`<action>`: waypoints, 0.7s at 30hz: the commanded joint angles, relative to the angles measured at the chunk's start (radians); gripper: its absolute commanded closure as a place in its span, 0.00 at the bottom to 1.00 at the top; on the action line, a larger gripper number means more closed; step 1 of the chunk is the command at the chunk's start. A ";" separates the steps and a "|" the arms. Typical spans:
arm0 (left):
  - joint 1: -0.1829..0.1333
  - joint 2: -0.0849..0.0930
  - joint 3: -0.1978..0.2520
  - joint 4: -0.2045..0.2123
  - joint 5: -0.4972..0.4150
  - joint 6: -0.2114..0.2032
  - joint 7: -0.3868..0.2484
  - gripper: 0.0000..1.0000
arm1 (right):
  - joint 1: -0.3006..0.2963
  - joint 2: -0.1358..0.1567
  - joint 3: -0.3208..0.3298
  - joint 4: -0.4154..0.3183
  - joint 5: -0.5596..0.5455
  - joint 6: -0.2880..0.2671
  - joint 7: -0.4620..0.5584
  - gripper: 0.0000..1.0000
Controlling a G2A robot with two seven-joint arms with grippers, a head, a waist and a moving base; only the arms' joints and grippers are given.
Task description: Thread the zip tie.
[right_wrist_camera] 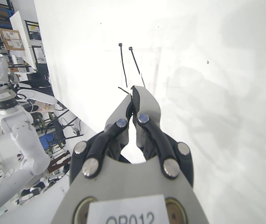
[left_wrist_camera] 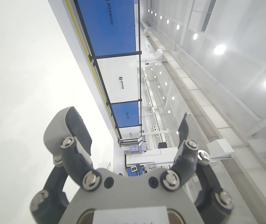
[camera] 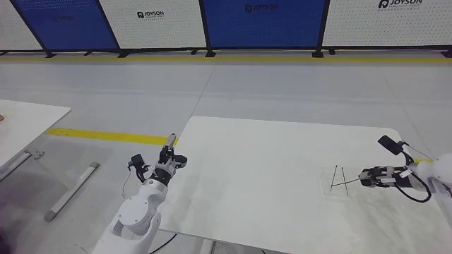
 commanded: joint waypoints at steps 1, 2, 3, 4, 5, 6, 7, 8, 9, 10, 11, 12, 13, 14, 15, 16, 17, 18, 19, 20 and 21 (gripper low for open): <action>0.000 0.000 0.000 0.000 0.000 0.000 0.000 0.00 | 0.001 0.000 -0.001 0.001 -0.001 0.001 0.000 1.00; 0.000 0.000 0.000 0.000 0.000 0.000 0.000 0.00 | 0.001 0.000 -0.001 0.001 -0.001 0.001 0.000 1.00; 0.000 0.000 0.000 0.000 0.000 0.000 0.000 0.00 | 0.001 0.000 -0.001 0.001 -0.001 0.001 0.000 1.00; 0.000 0.000 0.000 0.000 0.000 0.000 0.000 0.00 | 0.001 0.000 -0.001 0.001 -0.001 0.001 0.000 1.00; 0.000 0.000 0.000 0.000 0.000 0.000 0.000 0.00 | 0.001 0.000 -0.001 0.001 -0.001 0.001 0.000 1.00; 0.000 0.000 0.000 0.000 0.000 0.000 0.000 0.00 | 0.001 0.000 -0.001 0.001 -0.001 0.001 0.000 1.00; 0.000 0.000 0.000 0.000 0.000 0.000 0.000 0.00 | 0.001 0.000 -0.001 0.001 -0.001 0.001 0.000 1.00; 0.000 0.000 0.000 0.000 0.000 0.000 0.000 0.00 | 0.001 0.000 -0.001 0.001 -0.001 0.001 0.000 1.00; 0.000 0.000 0.000 0.000 0.000 0.000 0.000 0.00 | 0.001 0.000 -0.001 0.001 -0.001 0.001 0.000 1.00; 0.000 0.000 0.000 0.000 0.000 0.000 0.000 0.00 | 0.001 0.000 -0.001 0.001 -0.001 0.001 0.000 1.00; 0.000 0.000 0.000 0.000 0.000 0.000 0.000 0.00 | 0.001 0.000 -0.001 0.001 -0.001 0.001 0.000 1.00; 0.000 0.000 0.000 0.000 0.000 0.000 0.000 0.00 | 0.001 0.000 -0.001 0.001 -0.001 0.001 0.000 1.00; 0.000 0.000 0.000 0.000 0.000 0.000 0.000 0.00 | 0.001 0.000 -0.001 0.001 -0.001 0.001 0.000 1.00; 0.000 0.000 0.000 0.000 0.000 0.000 0.000 0.00 | -0.009 -0.001 0.000 -0.005 0.009 -0.007 -0.019 1.00; 0.000 0.000 0.000 0.000 0.000 0.000 0.000 0.00 | -0.017 -0.001 0.008 -0.007 0.025 -0.019 -0.036 1.00; 0.000 0.000 0.000 0.000 0.000 0.000 0.000 0.00 | -0.029 0.003 0.026 -0.011 0.047 -0.046 -0.055 1.00; 0.000 0.000 0.000 0.000 0.000 0.000 0.000 0.00 | -0.042 0.007 0.043 -0.016 0.064 -0.071 -0.064 1.00; 0.000 0.000 0.000 0.000 0.000 0.000 0.000 0.00 | -0.056 0.011 0.062 -0.024 0.081 -0.094 -0.071 1.00; 0.000 0.000 0.000 0.000 0.000 0.000 0.000 0.00 | -0.079 0.019 0.092 -0.042 0.106 -0.124 -0.082 1.00; 0.000 0.000 0.000 0.000 0.000 0.000 0.000 0.00 | -0.100 0.025 0.115 -0.061 0.128 -0.152 -0.086 1.00; 0.000 0.000 0.000 0.000 0.000 0.000 0.000 0.00 | -0.123 0.031 0.141 -0.081 0.151 -0.180 -0.092 1.00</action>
